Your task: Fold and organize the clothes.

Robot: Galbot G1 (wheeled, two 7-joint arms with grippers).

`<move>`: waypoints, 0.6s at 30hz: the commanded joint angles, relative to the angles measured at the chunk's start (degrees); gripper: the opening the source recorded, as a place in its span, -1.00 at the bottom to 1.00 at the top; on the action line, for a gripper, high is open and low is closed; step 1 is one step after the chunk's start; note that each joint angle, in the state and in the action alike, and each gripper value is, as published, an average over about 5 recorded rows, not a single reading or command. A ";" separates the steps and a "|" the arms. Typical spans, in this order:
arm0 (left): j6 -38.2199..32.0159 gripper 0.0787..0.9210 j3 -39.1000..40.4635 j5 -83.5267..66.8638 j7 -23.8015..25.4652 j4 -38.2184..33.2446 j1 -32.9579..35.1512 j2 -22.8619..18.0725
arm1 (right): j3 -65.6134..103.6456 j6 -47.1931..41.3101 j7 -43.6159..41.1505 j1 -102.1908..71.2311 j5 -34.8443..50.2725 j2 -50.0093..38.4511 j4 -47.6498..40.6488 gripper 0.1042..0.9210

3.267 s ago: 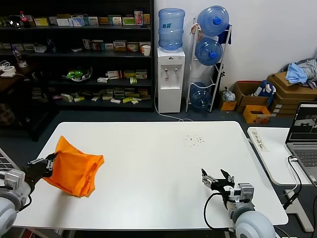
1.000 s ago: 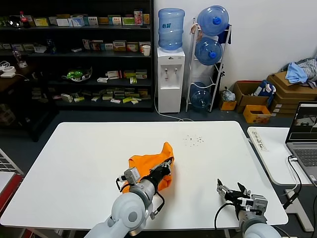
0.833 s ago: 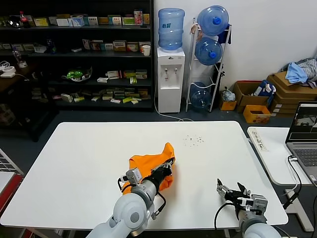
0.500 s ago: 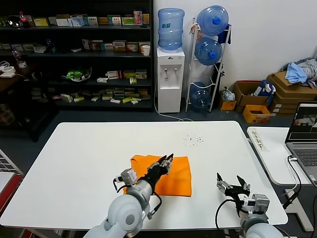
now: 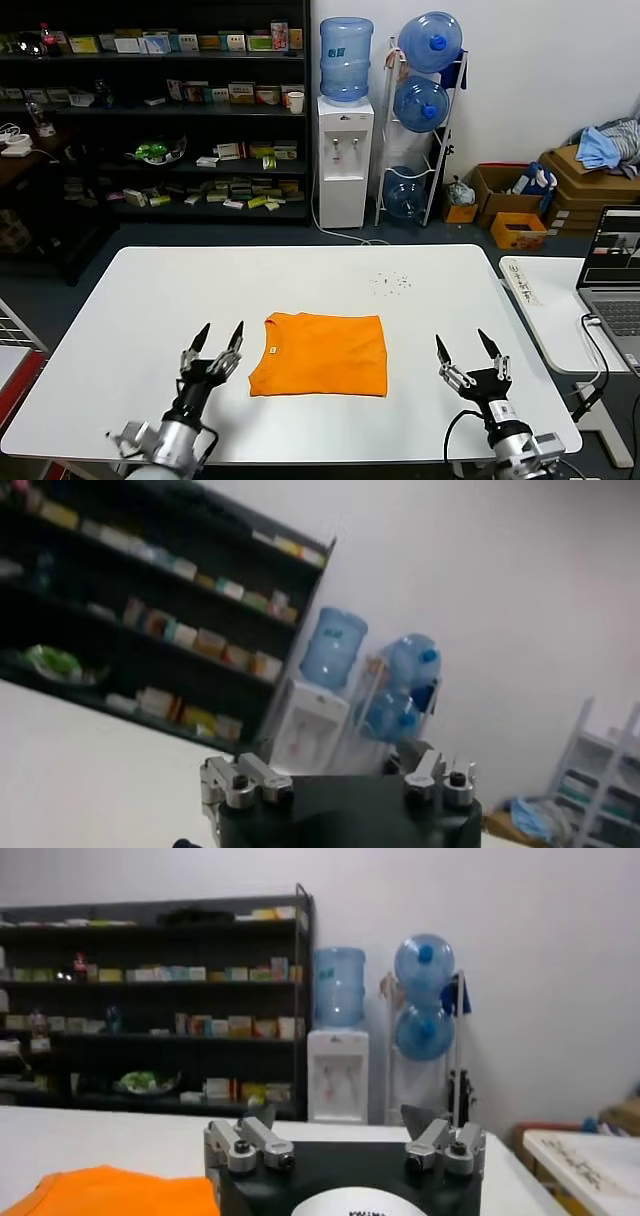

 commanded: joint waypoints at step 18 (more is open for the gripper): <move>-20.21 0.77 -14.23 7.77 22.11 4.88 13.54 -10.67 | 6.37 20.30 -8.49 -5.03 -10.61 12.40 -5.36 0.76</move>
